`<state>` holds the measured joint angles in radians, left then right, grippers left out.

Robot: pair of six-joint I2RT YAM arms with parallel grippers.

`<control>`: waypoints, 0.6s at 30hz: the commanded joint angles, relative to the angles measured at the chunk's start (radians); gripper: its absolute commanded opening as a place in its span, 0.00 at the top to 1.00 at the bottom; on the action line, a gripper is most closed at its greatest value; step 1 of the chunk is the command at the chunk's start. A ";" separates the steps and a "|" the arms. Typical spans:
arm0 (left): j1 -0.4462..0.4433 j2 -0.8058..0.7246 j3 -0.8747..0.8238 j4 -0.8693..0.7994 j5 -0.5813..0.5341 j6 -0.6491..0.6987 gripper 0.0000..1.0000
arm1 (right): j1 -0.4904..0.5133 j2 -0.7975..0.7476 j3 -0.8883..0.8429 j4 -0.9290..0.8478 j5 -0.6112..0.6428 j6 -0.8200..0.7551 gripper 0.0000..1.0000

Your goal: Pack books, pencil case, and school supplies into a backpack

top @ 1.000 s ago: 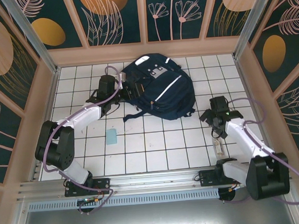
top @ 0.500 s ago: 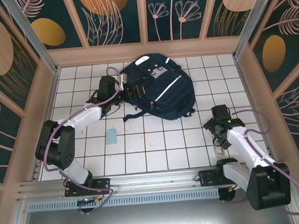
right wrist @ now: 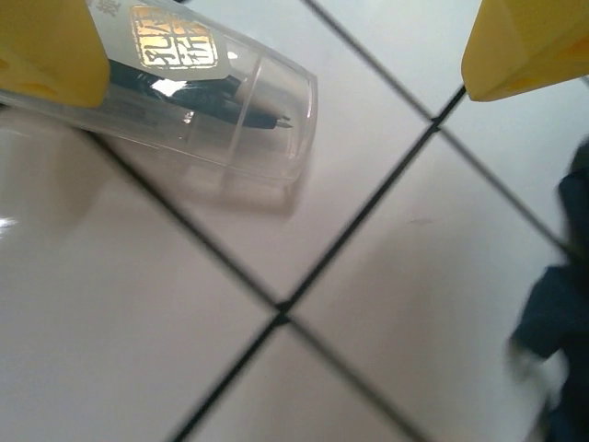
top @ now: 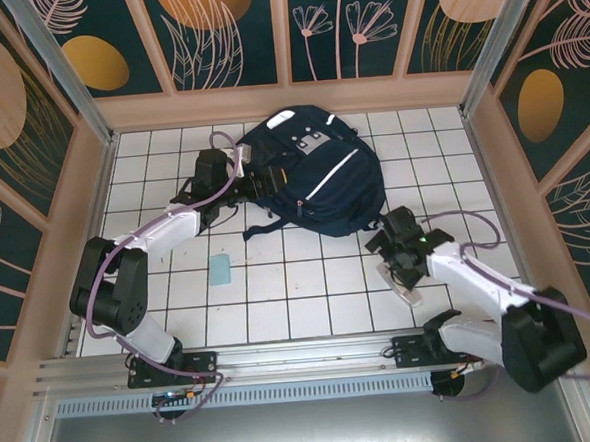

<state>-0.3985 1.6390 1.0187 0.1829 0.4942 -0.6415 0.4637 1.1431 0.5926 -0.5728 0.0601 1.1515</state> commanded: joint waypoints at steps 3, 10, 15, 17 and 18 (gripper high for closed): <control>-0.002 -0.010 -0.015 0.028 0.015 -0.006 0.01 | 0.070 0.145 0.186 -0.032 0.052 -0.057 0.01; -0.003 -0.004 -0.013 0.026 0.011 -0.001 0.01 | 0.046 0.120 0.157 -0.197 0.147 -0.181 0.01; -0.003 -0.002 -0.016 0.027 0.015 -0.002 0.01 | -0.031 0.095 0.031 -0.118 0.143 -0.227 0.01; -0.002 -0.009 -0.017 0.021 0.007 -0.001 0.01 | -0.046 0.078 -0.011 -0.072 0.101 -0.238 0.01; -0.002 -0.012 -0.019 0.020 0.005 0.000 0.01 | -0.046 0.069 -0.024 -0.065 0.082 -0.235 0.01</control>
<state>-0.3985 1.6390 1.0161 0.1825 0.4934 -0.6411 0.4252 1.2469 0.6052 -0.6510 0.1474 0.9504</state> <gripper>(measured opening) 0.989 0.990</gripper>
